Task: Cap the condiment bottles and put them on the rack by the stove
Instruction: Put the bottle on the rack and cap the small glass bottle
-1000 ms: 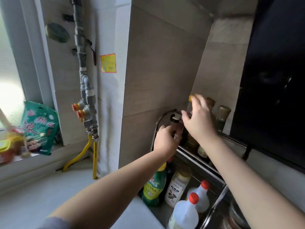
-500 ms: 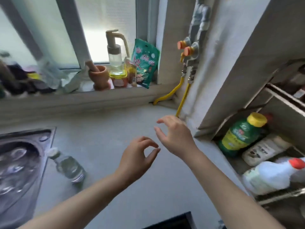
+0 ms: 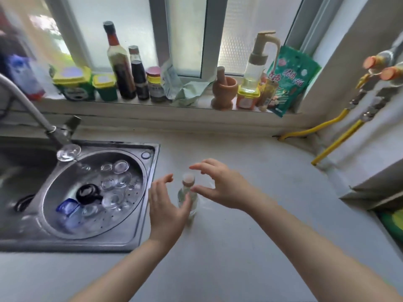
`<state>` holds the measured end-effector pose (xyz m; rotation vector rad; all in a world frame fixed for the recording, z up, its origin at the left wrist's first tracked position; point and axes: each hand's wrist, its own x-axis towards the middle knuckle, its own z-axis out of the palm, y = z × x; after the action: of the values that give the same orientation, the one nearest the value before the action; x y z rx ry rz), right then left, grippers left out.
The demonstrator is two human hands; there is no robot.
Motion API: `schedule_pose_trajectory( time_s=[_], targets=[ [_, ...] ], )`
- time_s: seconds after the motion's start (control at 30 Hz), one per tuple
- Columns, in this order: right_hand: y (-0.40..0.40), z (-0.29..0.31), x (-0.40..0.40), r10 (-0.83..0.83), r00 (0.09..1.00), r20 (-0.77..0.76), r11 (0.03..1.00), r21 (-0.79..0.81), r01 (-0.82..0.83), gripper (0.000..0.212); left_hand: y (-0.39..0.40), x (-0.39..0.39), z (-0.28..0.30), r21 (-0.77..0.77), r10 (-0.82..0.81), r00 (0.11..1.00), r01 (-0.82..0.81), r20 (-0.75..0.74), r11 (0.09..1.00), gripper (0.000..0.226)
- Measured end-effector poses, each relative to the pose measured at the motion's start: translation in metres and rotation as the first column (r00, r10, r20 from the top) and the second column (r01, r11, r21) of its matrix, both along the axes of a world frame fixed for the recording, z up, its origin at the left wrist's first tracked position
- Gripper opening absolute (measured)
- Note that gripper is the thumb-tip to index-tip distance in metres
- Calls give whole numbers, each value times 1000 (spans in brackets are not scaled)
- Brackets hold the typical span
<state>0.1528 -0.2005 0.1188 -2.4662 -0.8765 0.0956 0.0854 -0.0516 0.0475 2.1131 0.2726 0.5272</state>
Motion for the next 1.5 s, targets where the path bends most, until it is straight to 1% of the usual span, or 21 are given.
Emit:
schedule_pose_trajectory(
  time_s=[0.07,0.1,0.17,0.3,0.37,0.5,0.6,0.67,0.7,0.73,0.8,0.83,0.93,1.0,1.03,1.07,1.17,1.3,1.4,1.5],
  targets=[
    [10,4,8,67,995,71,991,-122,-58,51,9,8,-6,-41,-118,985,114,-128,993,76],
    [15,6,11,98,991,96,981,-176,-80,51,12,12,-8,-74,-176,967,165,-183,984,79],
    [23,8,15,136,983,123,960,-261,-100,47,15,19,-13,-122,-260,936,236,-239,964,74],
    [37,6,19,178,976,125,920,-374,-120,34,17,22,-16,-227,-334,923,289,-193,930,40],
    [42,5,21,188,977,101,911,-391,-135,27,20,23,-17,-231,-338,925,295,-176,927,32],
    [46,5,28,234,972,39,912,-355,-205,19,27,29,-20,-164,-368,917,344,-151,924,29],
    [50,5,32,275,962,1,897,-361,-256,19,29,31,-23,-160,-387,908,363,-159,918,26],
    [49,4,35,302,953,30,878,-397,-266,21,30,33,-24,-161,-391,905,366,-166,917,25],
    [48,4,36,319,944,81,869,-423,-258,21,31,33,-25,-150,-398,903,376,-165,915,26],
    [45,4,35,350,924,156,860,-446,-250,20,32,33,-26,-139,-407,898,388,-164,911,27],
    [39,0,38,469,823,319,818,-509,-269,17,33,33,-27,-140,-428,888,408,-170,902,31],
    [37,-2,39,520,768,373,796,-539,-276,20,34,33,-28,-155,-445,879,422,-173,893,32],
    [35,-9,51,640,586,498,742,-597,-305,34,36,34,-27,-186,-493,854,464,-163,866,32],
    [40,-9,62,676,509,533,727,-596,-341,37,38,38,-27,-176,-499,851,473,-163,863,33],
    [43,-10,65,683,493,539,724,-593,-354,39,40,39,-28,-164,-502,849,479,-166,863,32],
    [46,-12,67,680,491,545,728,-585,-358,40,41,39,-28,-150,-503,848,482,-170,863,29],
    [50,-21,64,630,547,551,768,-542,-339,39,43,39,-32,-132,-536,827,520,-168,844,16],
    [46,-27,57,522,620,586,839,-484,-248,38,44,40,-29,-103,-561,814,552,-151,828,13],
    [50,-31,51,392,686,612,893,-431,-126,39,46,40,-30,-73,-540,828,536,-150,841,19],
    [50,-36,43,289,749,596,915,-402,-34,42,48,40,-34,-97,-558,816,550,-150,830,23]
  ],
)
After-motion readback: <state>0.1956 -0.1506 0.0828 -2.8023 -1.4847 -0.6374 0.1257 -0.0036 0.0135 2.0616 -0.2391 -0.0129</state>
